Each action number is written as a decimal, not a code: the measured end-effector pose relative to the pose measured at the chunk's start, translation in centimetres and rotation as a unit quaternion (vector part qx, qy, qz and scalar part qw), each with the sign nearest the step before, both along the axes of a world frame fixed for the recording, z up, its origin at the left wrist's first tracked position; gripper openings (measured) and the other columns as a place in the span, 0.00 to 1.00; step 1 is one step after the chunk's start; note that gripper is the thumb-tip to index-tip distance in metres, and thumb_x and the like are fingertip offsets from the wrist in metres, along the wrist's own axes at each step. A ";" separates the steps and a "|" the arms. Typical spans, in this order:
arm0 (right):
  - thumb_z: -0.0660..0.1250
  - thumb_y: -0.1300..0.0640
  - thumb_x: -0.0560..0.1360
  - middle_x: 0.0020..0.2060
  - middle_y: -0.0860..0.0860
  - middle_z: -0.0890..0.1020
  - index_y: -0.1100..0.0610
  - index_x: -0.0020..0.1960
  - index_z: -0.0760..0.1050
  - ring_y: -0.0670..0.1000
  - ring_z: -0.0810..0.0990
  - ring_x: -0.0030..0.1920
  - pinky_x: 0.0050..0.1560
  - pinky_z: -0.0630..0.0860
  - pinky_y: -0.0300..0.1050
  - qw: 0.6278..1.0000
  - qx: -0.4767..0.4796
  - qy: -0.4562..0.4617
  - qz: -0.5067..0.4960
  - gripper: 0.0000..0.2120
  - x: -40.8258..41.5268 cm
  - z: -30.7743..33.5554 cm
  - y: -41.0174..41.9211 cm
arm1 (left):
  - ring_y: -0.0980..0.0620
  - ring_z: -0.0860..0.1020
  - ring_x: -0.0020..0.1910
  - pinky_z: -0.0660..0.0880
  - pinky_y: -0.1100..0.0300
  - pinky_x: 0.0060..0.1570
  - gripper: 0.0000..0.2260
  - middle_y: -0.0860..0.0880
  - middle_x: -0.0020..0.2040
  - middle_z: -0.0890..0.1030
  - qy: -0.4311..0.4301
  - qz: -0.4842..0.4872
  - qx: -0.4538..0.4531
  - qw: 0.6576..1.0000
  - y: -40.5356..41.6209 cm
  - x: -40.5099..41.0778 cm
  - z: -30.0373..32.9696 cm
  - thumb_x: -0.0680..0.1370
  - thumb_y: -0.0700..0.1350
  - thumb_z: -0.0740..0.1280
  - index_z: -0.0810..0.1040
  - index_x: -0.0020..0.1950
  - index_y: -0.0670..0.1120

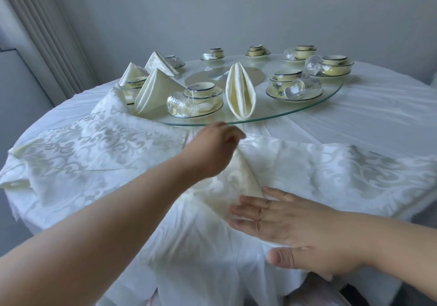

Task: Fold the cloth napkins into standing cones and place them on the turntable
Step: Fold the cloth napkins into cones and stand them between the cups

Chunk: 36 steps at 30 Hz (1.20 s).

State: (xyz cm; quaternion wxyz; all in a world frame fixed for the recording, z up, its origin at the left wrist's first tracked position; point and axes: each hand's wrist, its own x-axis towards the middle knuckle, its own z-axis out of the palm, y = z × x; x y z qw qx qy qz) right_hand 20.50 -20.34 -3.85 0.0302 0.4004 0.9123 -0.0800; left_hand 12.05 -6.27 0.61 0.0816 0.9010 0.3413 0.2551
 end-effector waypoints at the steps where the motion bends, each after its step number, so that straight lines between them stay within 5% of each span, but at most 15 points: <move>1: 0.23 0.27 0.66 0.74 0.37 0.33 0.38 0.74 0.31 0.38 0.27 0.72 0.73 0.31 0.49 0.997 -0.046 -0.002 -0.059 0.38 5.0 0.4 -2.2 | 0.53 0.70 0.66 0.60 0.71 0.57 0.16 0.51 0.67 0.74 0.048 -0.053 -0.049 0.996 -1.3 -1.1 -0.8 0.82 0.43 0.56 0.74 0.68 0.50; 3: 0.23 0.27 0.64 0.73 0.37 0.30 0.38 0.73 0.28 0.38 0.26 0.71 0.72 0.29 0.49 0.992 -0.033 -0.074 -0.093 0.38 6.4 0.8 -3.2 | 0.59 0.59 0.74 0.52 0.73 0.65 0.18 0.55 0.75 0.63 0.104 -0.114 -0.098 0.983 -3.4 -3.3 -3.5 0.84 0.48 0.53 0.65 0.74 0.54; 5: 0.23 0.27 0.64 0.72 0.37 0.29 0.37 0.72 0.26 0.38 0.25 0.70 0.71 0.28 0.47 0.995 -0.016 -0.092 -0.035 0.38 5.1 0.9 -2.3 | 0.58 0.48 0.77 0.45 0.61 0.74 0.21 0.58 0.78 0.51 0.201 -0.101 -0.065 0.972 -2.9 -4.0 -5.2 0.84 0.53 0.48 0.53 0.77 0.58; 10: 0.25 0.26 0.67 0.75 0.40 0.35 0.40 0.75 0.31 0.40 0.31 0.74 0.71 0.31 0.47 0.997 0.004 -0.056 -0.053 0.39 6.0 0.2 -2.4 | 0.57 0.42 0.77 0.43 0.56 0.75 0.24 0.57 0.79 0.43 0.297 -0.028 -0.017 0.954 -0.4 -3.1 -5.6 0.82 0.59 0.43 0.42 0.77 0.61; 13: 0.42 0.28 0.76 0.77 0.47 0.56 0.49 0.79 0.49 0.47 0.53 0.77 0.70 0.49 0.49 0.990 0.121 -0.033 -0.071 0.38 6.1 -0.7 -2.4 | 0.58 0.41 0.77 0.42 0.53 0.75 0.25 0.57 0.79 0.42 0.304 -0.018 -0.045 0.952 0.6 -3.2 -5.2 0.80 0.63 0.42 0.40 0.77 0.62; 17: 0.65 0.37 0.73 0.69 0.42 0.69 0.42 0.73 0.64 0.40 0.65 0.70 0.69 0.63 0.39 0.983 0.091 0.136 -0.079 0.30 7.3 -0.9 -3.1 | 0.58 0.41 0.77 0.43 0.53 0.75 0.26 0.57 0.79 0.42 0.301 -0.025 -0.037 0.953 0.3 -3.3 -5.3 0.80 0.63 0.43 0.40 0.77 0.62; 21: 0.64 0.45 0.76 0.51 0.43 0.78 0.49 0.58 0.80 0.43 0.76 0.51 0.53 0.74 0.37 0.970 0.150 0.170 -0.090 0.15 7.0 -0.6 -3.7 | 0.58 0.41 0.77 0.42 0.54 0.75 0.26 0.57 0.79 0.43 0.302 -0.023 -0.041 0.952 0.2 -3.3 -5.0 0.80 0.64 0.43 0.41 0.77 0.62; 27: 0.61 0.50 0.77 0.40 0.44 0.80 0.52 0.46 0.82 0.48 0.79 0.41 0.38 0.78 0.44 0.957 0.208 0.170 -0.110 0.12 4.6 -1.0 -4.3 | 0.55 0.41 0.77 0.38 0.43 0.74 0.25 0.56 0.79 0.45 0.337 -0.026 -0.032 0.941 -0.2 -2.7 -3.6 0.81 0.60 0.47 0.45 0.77 0.60; 33: 0.56 0.33 0.74 0.51 0.39 0.80 0.46 0.59 0.79 0.38 0.73 0.54 0.56 0.67 0.30 0.937 0.098 0.231 -0.243 0.25 6.5 1.6 -6.5 | 0.52 0.43 0.78 0.40 0.44 0.74 0.25 0.51 0.79 0.47 0.295 -0.011 0.015 0.955 -4.0 0.0 -2.5 0.82 0.58 0.47 0.52 0.78 0.52; 36: 0.63 0.42 0.76 0.45 0.41 0.81 0.46 0.50 0.81 0.38 0.76 0.49 0.51 0.70 0.32 0.868 0.140 0.282 -0.383 0.12 10.9 2.6 -6.2 | 0.54 0.43 0.77 0.41 0.49 0.75 0.26 0.52 0.79 0.46 0.253 -0.096 0.001 0.963 -7.1 2.9 -2.0 0.82 0.58 0.47 0.48 0.79 0.51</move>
